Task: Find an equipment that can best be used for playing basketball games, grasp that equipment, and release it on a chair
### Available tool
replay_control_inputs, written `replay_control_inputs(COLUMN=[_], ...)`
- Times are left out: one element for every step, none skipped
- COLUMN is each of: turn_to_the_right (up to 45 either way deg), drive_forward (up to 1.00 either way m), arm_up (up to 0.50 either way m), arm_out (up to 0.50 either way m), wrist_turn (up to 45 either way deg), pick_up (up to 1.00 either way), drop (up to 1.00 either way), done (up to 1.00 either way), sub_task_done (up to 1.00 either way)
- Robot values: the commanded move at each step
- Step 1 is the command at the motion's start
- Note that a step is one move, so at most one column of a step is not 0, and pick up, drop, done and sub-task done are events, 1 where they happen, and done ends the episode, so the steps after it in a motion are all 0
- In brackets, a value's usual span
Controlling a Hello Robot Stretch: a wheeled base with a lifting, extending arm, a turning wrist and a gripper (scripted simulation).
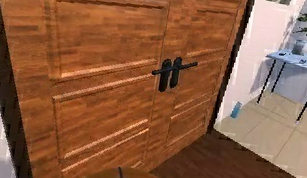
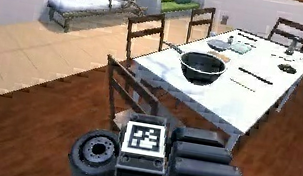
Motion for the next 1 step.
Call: replay_control_inputs(turn_to_the_right=[-15.0], drive_forward=[0.0], arm_up=[0.0], arm_out=[0.0], wrist_turn=[0.0], pick_up=[0.0], drop=[0.0], done=[0.0], sub_task_done=[0.0])
